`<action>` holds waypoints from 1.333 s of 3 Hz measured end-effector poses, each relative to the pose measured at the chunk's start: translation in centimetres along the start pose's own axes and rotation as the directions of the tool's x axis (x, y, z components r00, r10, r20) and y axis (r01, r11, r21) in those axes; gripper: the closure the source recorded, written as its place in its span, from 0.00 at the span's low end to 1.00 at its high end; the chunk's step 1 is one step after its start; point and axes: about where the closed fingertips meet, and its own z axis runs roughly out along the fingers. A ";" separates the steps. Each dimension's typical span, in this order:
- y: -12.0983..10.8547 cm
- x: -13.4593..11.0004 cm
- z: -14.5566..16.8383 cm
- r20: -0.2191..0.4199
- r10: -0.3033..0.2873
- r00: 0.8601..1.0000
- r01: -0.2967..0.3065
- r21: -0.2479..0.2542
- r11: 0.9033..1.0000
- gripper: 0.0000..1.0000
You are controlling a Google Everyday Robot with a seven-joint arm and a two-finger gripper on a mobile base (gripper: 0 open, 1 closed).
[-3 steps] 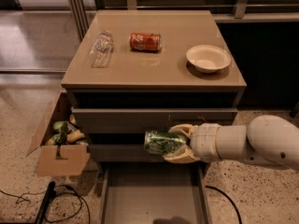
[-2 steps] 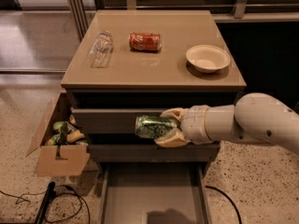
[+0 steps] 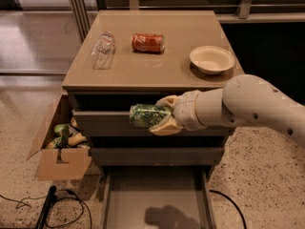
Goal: Pick green can from bottom drawer and place on counter
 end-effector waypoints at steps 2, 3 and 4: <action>-7.5 -5.9 0.3 0.013 -0.115 0.993 0.115 0.054 0.992 1.00; -10.8 -7.4 0.3 0.018 -0.133 0.991 0.132 0.067 0.989 1.00; -13.9 -7.6 1.5 0.026 -0.108 0.994 0.106 0.067 0.992 1.00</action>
Offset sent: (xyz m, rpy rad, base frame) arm 0.0990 0.0284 0.1097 -0.0458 -0.1945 0.0413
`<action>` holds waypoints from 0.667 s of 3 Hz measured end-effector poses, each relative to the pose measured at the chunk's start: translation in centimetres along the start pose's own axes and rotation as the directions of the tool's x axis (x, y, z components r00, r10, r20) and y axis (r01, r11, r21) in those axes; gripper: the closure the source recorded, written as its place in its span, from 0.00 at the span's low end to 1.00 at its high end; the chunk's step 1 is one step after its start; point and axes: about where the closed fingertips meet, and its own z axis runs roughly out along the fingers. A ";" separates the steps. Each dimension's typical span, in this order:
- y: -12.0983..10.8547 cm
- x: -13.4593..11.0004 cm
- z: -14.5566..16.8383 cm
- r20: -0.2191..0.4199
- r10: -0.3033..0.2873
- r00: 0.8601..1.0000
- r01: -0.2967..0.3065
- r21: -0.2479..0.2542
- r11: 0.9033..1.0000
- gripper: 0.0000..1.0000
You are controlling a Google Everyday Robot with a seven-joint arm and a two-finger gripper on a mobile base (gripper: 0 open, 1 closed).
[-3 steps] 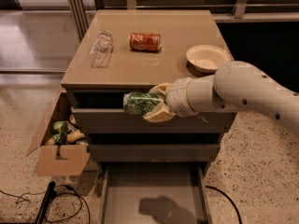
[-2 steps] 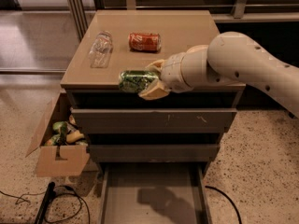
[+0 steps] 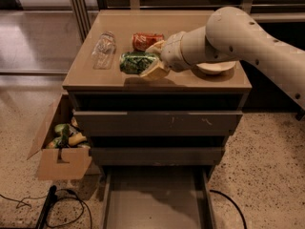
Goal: Pick green can from bottom drawer and place on counter
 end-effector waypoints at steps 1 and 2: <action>-2.2 0.7 1.8 0.001 0.036 0.999 -0.036 -0.010 0.999 1.00; -3.5 1.7 3.5 -0.009 0.068 0.998 -0.068 -0.023 0.997 1.00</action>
Offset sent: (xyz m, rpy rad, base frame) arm 0.0782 0.0009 -0.0275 0.0247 0.1085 -0.0487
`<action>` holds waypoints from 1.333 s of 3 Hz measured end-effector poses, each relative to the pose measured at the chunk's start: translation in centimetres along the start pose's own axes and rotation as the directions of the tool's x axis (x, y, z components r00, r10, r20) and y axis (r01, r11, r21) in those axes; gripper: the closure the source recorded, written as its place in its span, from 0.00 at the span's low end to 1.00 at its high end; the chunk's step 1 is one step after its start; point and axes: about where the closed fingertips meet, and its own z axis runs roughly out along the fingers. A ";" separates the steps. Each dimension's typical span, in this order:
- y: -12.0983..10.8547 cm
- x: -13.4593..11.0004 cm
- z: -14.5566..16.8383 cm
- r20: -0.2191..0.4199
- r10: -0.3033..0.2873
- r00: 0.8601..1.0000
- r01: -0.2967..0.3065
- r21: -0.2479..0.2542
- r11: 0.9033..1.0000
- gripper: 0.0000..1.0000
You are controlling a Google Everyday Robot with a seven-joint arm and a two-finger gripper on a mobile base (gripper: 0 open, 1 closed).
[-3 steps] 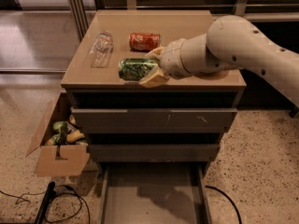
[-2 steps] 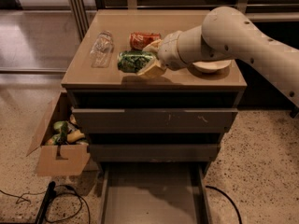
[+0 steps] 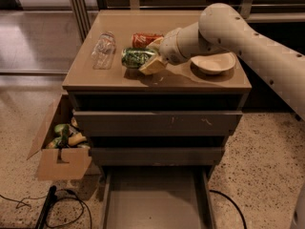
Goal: Pick green can from bottom drawer and place on counter
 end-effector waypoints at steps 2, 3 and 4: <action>-1.2 1.6 1.6 -0.020 0.045 0.999 -0.046 -0.023 0.999 0.76; -1.2 1.7 1.6 -0.020 0.045 0.999 -0.046 -0.023 0.999 0.53; -1.2 1.6 1.6 -0.020 0.045 0.999 -0.046 -0.023 0.999 0.29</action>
Offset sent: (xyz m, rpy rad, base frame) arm 0.0259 -0.0096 -0.0193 -0.0004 0.0682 -0.0276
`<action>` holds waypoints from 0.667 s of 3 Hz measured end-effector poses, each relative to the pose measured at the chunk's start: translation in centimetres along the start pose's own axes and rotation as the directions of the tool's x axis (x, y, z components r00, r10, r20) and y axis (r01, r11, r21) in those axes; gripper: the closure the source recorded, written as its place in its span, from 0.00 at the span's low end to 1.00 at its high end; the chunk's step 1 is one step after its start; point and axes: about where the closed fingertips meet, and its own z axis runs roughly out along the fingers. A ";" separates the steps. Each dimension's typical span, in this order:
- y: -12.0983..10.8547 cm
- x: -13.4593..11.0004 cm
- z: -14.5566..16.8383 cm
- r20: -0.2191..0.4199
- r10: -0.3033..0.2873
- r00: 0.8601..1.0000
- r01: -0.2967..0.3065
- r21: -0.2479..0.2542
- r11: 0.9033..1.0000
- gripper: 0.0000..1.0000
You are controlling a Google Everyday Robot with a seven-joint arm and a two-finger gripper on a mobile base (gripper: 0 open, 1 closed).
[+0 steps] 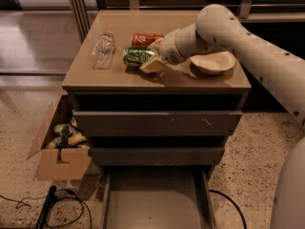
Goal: Pick green can from bottom drawer and place on counter
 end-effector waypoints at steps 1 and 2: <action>0.0 0.0 0.0 0.000 0.000 1.000 0.000 0.000 1.000 0.06; 0.0 0.0 0.0 0.000 0.000 1.000 0.000 0.000 1.000 0.00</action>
Offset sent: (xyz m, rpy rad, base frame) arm 0.0000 0.0000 0.0000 0.0000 0.0000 0.0000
